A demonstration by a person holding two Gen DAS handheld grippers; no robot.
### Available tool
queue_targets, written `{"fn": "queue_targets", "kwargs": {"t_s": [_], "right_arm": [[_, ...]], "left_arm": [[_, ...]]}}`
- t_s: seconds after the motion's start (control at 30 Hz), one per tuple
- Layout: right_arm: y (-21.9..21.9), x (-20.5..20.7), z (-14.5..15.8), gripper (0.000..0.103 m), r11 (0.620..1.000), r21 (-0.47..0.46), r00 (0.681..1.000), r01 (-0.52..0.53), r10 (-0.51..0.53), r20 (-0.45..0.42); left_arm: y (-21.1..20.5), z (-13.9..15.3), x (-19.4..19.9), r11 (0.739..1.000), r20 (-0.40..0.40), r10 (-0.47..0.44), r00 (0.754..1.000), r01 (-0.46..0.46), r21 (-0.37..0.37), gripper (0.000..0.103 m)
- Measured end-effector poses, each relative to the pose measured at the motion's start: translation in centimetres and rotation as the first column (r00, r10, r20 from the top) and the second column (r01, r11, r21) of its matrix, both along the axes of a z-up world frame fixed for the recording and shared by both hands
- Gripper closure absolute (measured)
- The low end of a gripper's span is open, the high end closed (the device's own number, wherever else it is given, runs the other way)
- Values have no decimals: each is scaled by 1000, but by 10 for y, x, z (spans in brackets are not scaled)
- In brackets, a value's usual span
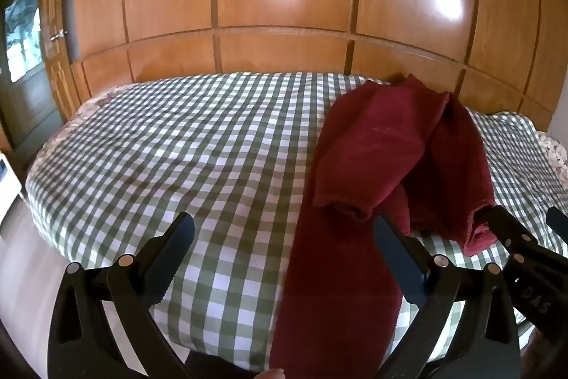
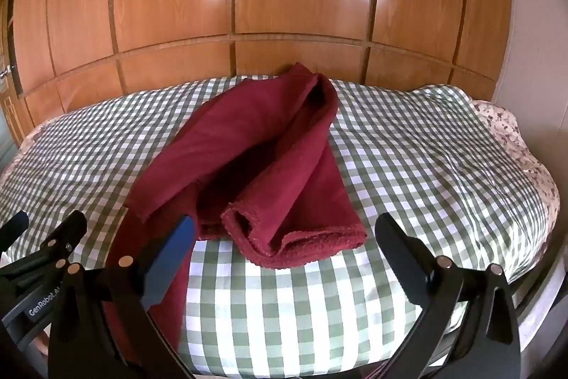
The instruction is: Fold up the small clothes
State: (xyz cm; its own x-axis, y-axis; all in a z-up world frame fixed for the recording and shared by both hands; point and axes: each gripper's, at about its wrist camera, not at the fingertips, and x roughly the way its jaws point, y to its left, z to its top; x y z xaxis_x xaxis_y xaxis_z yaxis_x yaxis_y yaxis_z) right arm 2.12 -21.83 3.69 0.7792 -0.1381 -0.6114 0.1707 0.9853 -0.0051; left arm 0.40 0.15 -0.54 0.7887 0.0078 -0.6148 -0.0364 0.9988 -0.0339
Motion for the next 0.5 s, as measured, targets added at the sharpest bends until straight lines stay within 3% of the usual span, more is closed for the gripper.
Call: {"fn": "queue_targets", "kwargs": {"t_s": [0.5], "right_arm": [[5,-3,-1,2,1000,-9,1000,-16,16,1]], "left_arm": [[0,-6,-4,1000,-13,-1,1000,1,6,4]]}}
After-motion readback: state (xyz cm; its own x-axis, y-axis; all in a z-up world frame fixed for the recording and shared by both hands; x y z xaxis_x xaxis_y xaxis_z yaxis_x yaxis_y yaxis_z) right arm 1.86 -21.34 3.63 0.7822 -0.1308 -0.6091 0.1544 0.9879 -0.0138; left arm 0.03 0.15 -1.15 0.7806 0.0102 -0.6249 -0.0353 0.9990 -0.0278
